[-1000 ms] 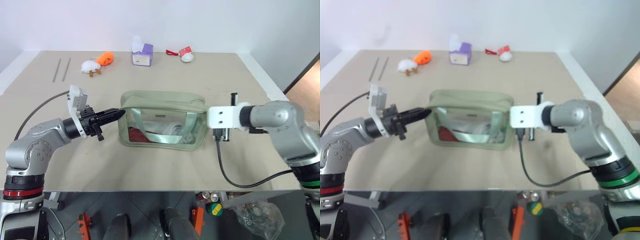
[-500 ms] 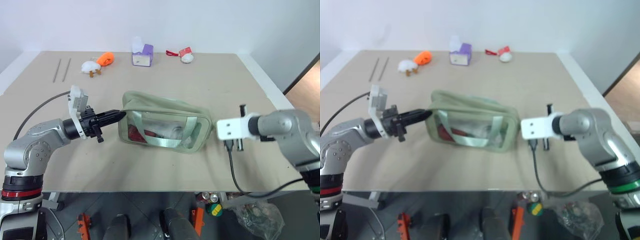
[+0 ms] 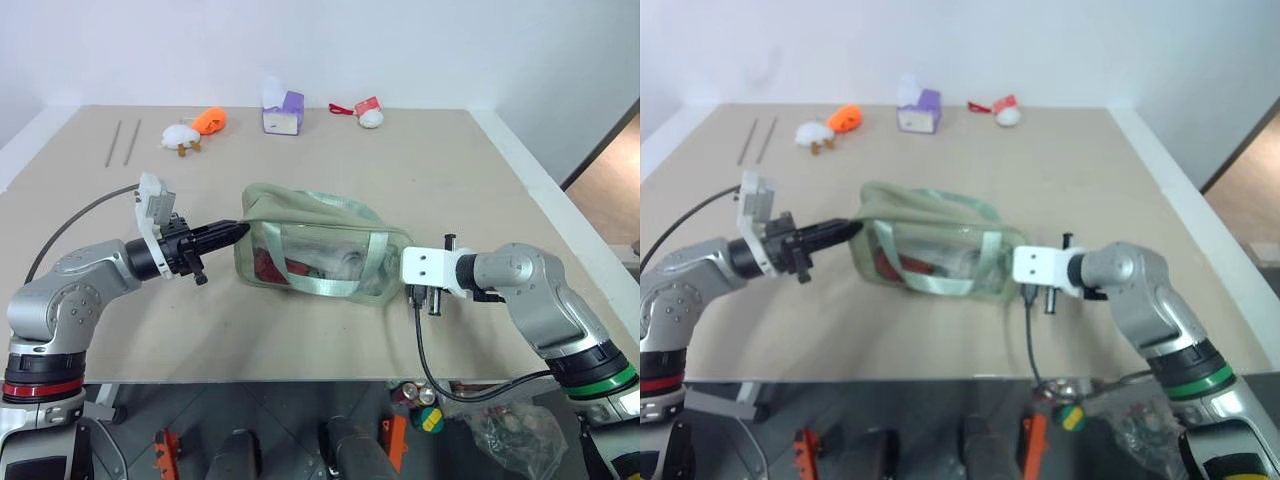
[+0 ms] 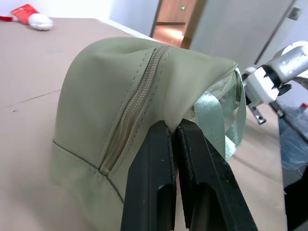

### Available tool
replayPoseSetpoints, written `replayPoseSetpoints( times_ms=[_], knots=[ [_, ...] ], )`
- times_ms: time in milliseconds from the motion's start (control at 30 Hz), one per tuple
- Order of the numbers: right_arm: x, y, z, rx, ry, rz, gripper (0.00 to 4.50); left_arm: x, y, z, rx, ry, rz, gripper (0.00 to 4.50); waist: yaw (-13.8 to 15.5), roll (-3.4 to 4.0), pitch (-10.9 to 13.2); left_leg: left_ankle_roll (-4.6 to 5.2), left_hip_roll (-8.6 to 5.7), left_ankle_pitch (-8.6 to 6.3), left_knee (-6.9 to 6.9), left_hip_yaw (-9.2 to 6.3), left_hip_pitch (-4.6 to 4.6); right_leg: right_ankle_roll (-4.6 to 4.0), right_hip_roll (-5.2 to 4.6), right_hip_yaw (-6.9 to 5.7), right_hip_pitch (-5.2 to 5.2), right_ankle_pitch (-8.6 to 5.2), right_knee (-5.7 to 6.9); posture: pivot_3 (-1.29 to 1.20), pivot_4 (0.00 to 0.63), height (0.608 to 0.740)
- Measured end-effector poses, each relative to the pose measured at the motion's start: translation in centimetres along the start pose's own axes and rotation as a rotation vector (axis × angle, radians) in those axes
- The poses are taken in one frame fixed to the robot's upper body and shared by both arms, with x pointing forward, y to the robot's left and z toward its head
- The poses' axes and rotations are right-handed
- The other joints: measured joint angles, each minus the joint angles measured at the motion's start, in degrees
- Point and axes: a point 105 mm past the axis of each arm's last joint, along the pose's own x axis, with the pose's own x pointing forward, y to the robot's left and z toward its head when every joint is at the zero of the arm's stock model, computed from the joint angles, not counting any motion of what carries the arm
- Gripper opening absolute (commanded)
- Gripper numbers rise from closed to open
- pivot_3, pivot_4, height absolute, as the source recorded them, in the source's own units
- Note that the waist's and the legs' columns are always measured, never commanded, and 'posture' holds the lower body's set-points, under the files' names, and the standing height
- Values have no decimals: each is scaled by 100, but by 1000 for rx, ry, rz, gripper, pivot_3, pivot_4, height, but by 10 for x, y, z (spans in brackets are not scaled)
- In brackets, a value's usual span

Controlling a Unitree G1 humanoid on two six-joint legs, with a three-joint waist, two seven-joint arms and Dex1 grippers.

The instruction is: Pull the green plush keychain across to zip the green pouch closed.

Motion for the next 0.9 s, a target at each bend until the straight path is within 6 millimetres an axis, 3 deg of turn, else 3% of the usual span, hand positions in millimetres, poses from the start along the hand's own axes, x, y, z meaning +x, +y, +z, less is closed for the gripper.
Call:
replayPoseSetpoints(
  times_ms=[267,367,533,700,800,900],
  knots=[
    [-24,-18,-1,282,-129,-57,4025,-18,18,13,-58,-99,107,3397,32,1,1,1,-6,-1,-7,-9,-22,25,-6,-6,-9,2,-2,0,150,740],
    [-34,-21,-3,360,-165,-81,4038,-23,20,11,-80,-109,126,4370,33,1,1,1,-8,-1,-7,-9,-23,27,-8,-6,-9,2,-2,0,150,740],
    [-51,-26,-21,457,-129,-167,4038,-38,30,17,-86,-155,216,4370,39,3,1,1,-9,-1,-5,-6,-20,25,-8,-4,-9,1,-2,0,150,740],
    [-77,-46,-42,415,23,-332,4038,-60,53,-5,-156,-106,439,4370,27,2,1,1,-8,-1,-4,0,-18,18,-7,3,-11,-2,-2,0,150,740],
    [-74,-51,-39,442,-11,-377,4038,-65,53,-18,-193,-93,451,4370,19,2,1,1,-6,-1,-6,2,-18,9,-6,4,-13,-5,-2,0,150,740],
    [-55,-31,-30,522,-118,-302,4038,-66,51,-27,-227,-95,452,4370,34,1,1,1,-6,-1,-6,-6,-20,17,-5,-3,-9,-1,-2,0,150,740]
  ],
)
